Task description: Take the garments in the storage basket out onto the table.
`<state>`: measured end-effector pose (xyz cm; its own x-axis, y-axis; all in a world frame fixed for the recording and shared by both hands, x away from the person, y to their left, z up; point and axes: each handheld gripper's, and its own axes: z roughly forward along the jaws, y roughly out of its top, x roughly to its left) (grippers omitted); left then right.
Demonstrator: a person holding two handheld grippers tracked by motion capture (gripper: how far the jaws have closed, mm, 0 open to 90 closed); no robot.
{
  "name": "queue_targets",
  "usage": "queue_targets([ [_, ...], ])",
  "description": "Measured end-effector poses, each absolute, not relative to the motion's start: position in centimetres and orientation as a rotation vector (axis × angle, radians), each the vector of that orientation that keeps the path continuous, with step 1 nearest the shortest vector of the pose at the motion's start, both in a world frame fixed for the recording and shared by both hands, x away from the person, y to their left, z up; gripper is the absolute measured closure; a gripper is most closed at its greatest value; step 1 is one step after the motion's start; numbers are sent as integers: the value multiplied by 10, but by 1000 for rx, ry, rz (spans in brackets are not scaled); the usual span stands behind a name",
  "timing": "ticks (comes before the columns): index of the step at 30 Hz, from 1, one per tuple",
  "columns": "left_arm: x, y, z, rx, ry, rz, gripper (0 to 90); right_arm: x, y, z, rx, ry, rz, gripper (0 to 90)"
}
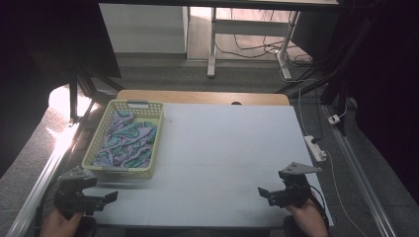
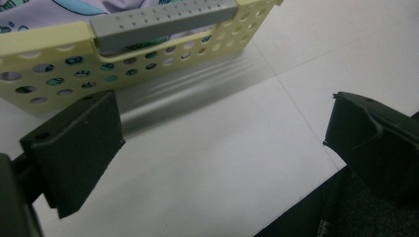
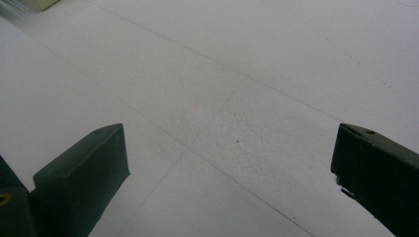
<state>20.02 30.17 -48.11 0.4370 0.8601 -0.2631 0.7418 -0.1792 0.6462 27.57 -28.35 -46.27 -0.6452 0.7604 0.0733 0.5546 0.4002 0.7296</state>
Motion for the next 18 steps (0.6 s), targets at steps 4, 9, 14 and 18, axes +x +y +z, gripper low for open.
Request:
queue_targets([
  [4, 199, 301, -478, 1951, 1333, 234, 10, 276, -284, -463, 1152, 2387, 1091, 11],
  [9, 198, 300, -476, 1959, 1316, 258, 10, 276, -283, -463, 1151, 2387, 1090, 11],
  [14, 198, 298, -475, 1962, 1299, 266, 5, 276, -283, -463, 1152, 2396, 1087, 11],
  [18, 199, 297, -474, 1964, 1282, 273, 1, 276, -283, -463, 1145, 2400, 1082, 12],
])
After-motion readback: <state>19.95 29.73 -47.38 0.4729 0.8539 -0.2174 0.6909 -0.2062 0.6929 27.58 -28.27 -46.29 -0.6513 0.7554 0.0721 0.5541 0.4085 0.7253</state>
